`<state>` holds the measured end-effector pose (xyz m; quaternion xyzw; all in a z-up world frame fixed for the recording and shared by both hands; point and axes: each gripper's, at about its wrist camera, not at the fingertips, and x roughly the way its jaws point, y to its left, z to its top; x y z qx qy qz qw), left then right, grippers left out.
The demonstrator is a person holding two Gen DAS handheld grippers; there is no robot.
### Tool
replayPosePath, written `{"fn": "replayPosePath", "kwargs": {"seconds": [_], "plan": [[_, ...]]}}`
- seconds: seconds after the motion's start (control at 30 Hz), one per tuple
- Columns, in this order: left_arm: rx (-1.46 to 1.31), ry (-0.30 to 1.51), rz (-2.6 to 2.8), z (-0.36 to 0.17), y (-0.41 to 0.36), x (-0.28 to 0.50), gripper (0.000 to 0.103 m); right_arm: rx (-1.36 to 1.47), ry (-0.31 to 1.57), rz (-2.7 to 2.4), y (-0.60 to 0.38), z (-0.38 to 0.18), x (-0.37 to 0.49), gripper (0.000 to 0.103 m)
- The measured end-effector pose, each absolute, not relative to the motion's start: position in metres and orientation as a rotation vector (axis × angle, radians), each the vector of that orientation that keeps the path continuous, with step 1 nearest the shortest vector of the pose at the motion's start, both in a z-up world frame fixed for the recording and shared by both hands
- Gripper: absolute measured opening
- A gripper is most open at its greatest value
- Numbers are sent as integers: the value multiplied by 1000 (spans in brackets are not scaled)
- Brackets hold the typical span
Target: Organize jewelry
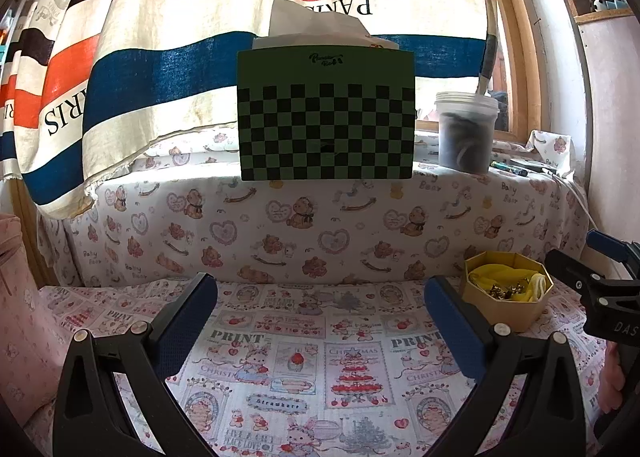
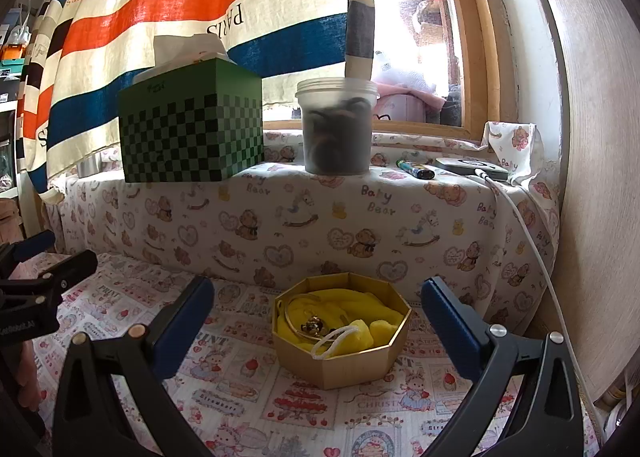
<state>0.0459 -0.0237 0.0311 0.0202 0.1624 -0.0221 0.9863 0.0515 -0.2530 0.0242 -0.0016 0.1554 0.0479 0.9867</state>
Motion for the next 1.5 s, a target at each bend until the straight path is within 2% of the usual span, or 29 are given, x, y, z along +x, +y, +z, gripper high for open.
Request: {"fn": "replayPosePath", "kwargs": {"seconds": [1.5], "plan": [[50,342,-49,29,-25,49,103,-7,323,102,-254,23,53,103]]}}
